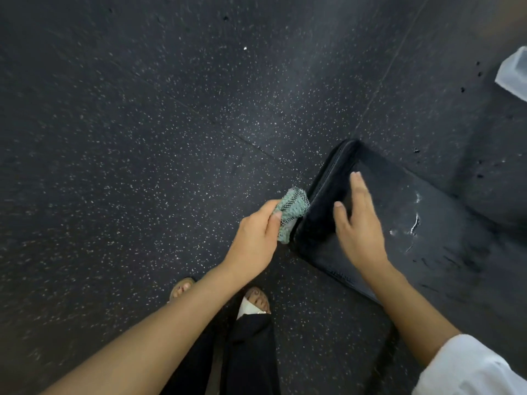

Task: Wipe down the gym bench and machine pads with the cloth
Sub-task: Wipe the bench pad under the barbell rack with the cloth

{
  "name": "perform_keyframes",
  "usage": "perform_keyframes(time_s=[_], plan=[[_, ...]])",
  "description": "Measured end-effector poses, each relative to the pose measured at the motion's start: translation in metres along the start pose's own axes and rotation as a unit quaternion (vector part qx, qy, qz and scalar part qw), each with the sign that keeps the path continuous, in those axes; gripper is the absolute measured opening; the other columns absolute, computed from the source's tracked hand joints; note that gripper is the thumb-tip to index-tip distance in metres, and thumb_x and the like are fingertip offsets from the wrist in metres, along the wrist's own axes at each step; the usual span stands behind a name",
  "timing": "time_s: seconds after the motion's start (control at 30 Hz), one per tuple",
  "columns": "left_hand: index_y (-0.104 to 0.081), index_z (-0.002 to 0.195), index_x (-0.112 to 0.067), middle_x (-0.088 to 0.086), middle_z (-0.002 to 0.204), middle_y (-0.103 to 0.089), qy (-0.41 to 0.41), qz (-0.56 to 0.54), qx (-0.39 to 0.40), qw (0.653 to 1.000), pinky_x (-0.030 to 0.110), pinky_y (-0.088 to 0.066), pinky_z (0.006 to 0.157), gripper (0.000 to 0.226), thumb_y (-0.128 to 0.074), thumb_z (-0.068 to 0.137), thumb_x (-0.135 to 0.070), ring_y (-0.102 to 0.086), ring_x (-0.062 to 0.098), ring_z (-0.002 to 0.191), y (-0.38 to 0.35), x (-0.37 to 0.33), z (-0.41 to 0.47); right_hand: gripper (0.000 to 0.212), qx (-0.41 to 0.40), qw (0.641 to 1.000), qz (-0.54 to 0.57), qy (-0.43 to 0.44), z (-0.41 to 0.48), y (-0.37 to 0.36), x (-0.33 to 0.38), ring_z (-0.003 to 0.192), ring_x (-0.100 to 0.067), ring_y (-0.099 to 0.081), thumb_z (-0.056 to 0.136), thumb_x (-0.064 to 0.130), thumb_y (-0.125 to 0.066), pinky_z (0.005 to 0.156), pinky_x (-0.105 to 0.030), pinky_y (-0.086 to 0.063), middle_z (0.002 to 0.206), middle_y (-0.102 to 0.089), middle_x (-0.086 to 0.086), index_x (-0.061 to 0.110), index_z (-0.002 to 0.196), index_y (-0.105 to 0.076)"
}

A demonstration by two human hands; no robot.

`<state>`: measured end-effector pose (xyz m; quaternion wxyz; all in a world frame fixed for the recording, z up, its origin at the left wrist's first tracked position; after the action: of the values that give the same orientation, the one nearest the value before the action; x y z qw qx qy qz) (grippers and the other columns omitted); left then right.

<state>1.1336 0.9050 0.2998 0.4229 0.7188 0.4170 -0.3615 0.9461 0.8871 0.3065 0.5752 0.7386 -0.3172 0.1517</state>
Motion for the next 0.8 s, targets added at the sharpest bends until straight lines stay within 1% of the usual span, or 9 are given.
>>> perform_keyframes(time_s=[0.03, 0.13, 0.2, 0.3, 0.37, 0.43, 0.5, 0.6, 0.8], plan=[[-0.060, 0.124, -0.010, -0.015, 0.071, -0.055, -0.006, -0.001, -0.001, 1.000, 0.012, -0.036, 0.057, 0.029, -0.037, 0.106, -0.014, -0.050, -0.005, 0.060, 0.009, -0.011, 0.001, 0.059, 0.011, 1.000, 0.024, 0.001, -0.002, 0.001, 0.013, 0.148, -0.005, -0.016, 0.104, 0.017, -0.044, 0.111, -0.006, -0.014, 0.163, -0.017, 0.008, 0.018, 0.157, -0.018], [-0.061, 0.120, -0.015, 0.002, 0.085, -0.066, -0.011, -0.035, -0.012, 0.999, 0.029, -0.045, 0.069, 0.028, -0.037, 0.107, -0.016, -0.057, 0.007, 0.070, 0.040, -0.050, 0.005, 0.057, 0.045, 0.989, 0.138, -0.022, -0.002, 0.009, 0.052, 0.146, -0.007, -0.027, 0.102, 0.017, -0.048, 0.120, -0.029, -0.023, 0.160, -0.028, 0.010, 0.026, 0.154, -0.027], [-0.062, 0.114, -0.014, 0.012, 0.100, -0.069, 0.001, -0.081, -0.020, 0.996, 0.034, -0.049, 0.082, 0.027, -0.037, 0.107, -0.017, -0.062, 0.019, 0.085, 0.062, -0.078, 0.007, 0.057, 0.075, 0.972, 0.220, -0.031, 0.000, 0.020, 0.082, 0.142, -0.008, -0.034, 0.101, 0.008, -0.048, 0.118, -0.033, -0.029, 0.155, -0.035, 0.007, 0.027, 0.153, -0.030], [-0.064, 0.108, -0.020, -0.003, 0.106, -0.071, 0.026, -0.158, -0.016, 0.987, 0.017, -0.048, 0.088, 0.028, -0.037, 0.107, -0.014, -0.064, 0.009, 0.096, 0.091, -0.122, 0.007, 0.057, 0.104, 0.938, 0.322, -0.076, -0.001, 0.043, 0.121, 0.130, -0.011, -0.049, 0.100, 0.009, -0.051, 0.111, -0.035, -0.039, 0.143, -0.050, 0.005, 0.029, 0.150, -0.033], [-0.068, 0.103, -0.022, -0.004, 0.105, -0.073, 0.031, -0.223, -0.006, 0.974, 0.031, -0.051, 0.098, 0.032, -0.038, 0.106, -0.012, -0.067, 0.015, 0.104, 0.115, -0.155, 0.006, 0.047, 0.118, 0.911, 0.382, -0.099, -0.002, 0.062, 0.153, 0.120, -0.014, -0.059, 0.099, 0.018, -0.056, 0.106, -0.041, -0.045, 0.130, -0.062, 0.006, 0.029, 0.142, -0.042], [-0.069, 0.106, -0.017, 0.006, 0.108, -0.074, 0.020, -0.274, 0.008, 0.962, 0.042, -0.051, 0.098, 0.032, -0.038, 0.105, -0.012, -0.068, 0.024, 0.107, 0.142, -0.193, 0.003, 0.040, 0.122, 0.892, 0.428, -0.080, -0.002, 0.089, 0.194, 0.112, -0.020, -0.066, 0.097, 0.018, -0.058, 0.098, -0.044, -0.052, 0.120, -0.070, -0.001, 0.018, 0.136, -0.050], [-0.068, 0.115, -0.006, 0.014, 0.113, -0.072, 0.004, -0.308, 0.012, 0.951, 0.043, -0.052, 0.094, 0.030, -0.041, 0.105, -0.016, -0.067, 0.029, 0.108, 0.170, -0.232, -0.002, 0.037, 0.110, 0.882, 0.457, -0.038, -0.004, 0.124, 0.239, 0.105, -0.020, -0.069, 0.094, 0.013, -0.059, 0.085, -0.037, -0.057, 0.114, -0.073, -0.003, 0.011, 0.130, -0.054], [-0.067, 0.118, -0.003, 0.014, 0.112, -0.073, -0.051, -0.327, 0.007, 0.944, 0.037, -0.057, 0.086, 0.027, -0.053, 0.100, -0.019, -0.070, 0.028, 0.104, 0.214, -0.290, -0.016, 0.035, 0.082, 0.886, 0.455, 0.032, -0.009, 0.179, 0.307, 0.099, -0.016, -0.071, 0.091, 0.007, -0.062, 0.076, -0.030, -0.058, 0.111, -0.074, -0.002, 0.013, 0.125, -0.056], [-0.068, 0.113, -0.006, 0.009, 0.105, -0.076, -0.157, -0.287, -0.055, 0.943, 0.028, -0.057, 0.078, 0.029, -0.074, 0.085, -0.008, -0.072, 0.020, 0.094, 0.305, -0.390, -0.054, 0.033, 0.045, 0.899, 0.403, 0.163, -0.029, 0.266, 0.437, 0.090, -0.010, -0.069, 0.089, 0.000, -0.065, 0.070, -0.020, -0.053, 0.112, -0.071, -0.005, 0.010, 0.120, -0.058]])
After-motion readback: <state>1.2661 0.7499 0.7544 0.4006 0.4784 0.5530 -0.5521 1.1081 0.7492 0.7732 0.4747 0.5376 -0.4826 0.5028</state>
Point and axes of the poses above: each hand's wrist, its own z-axis towards the middle knuckle, its own y-axis out of the back of the hand, x = y × z, the point moved 8 cm from there along z, towards the middle knuckle
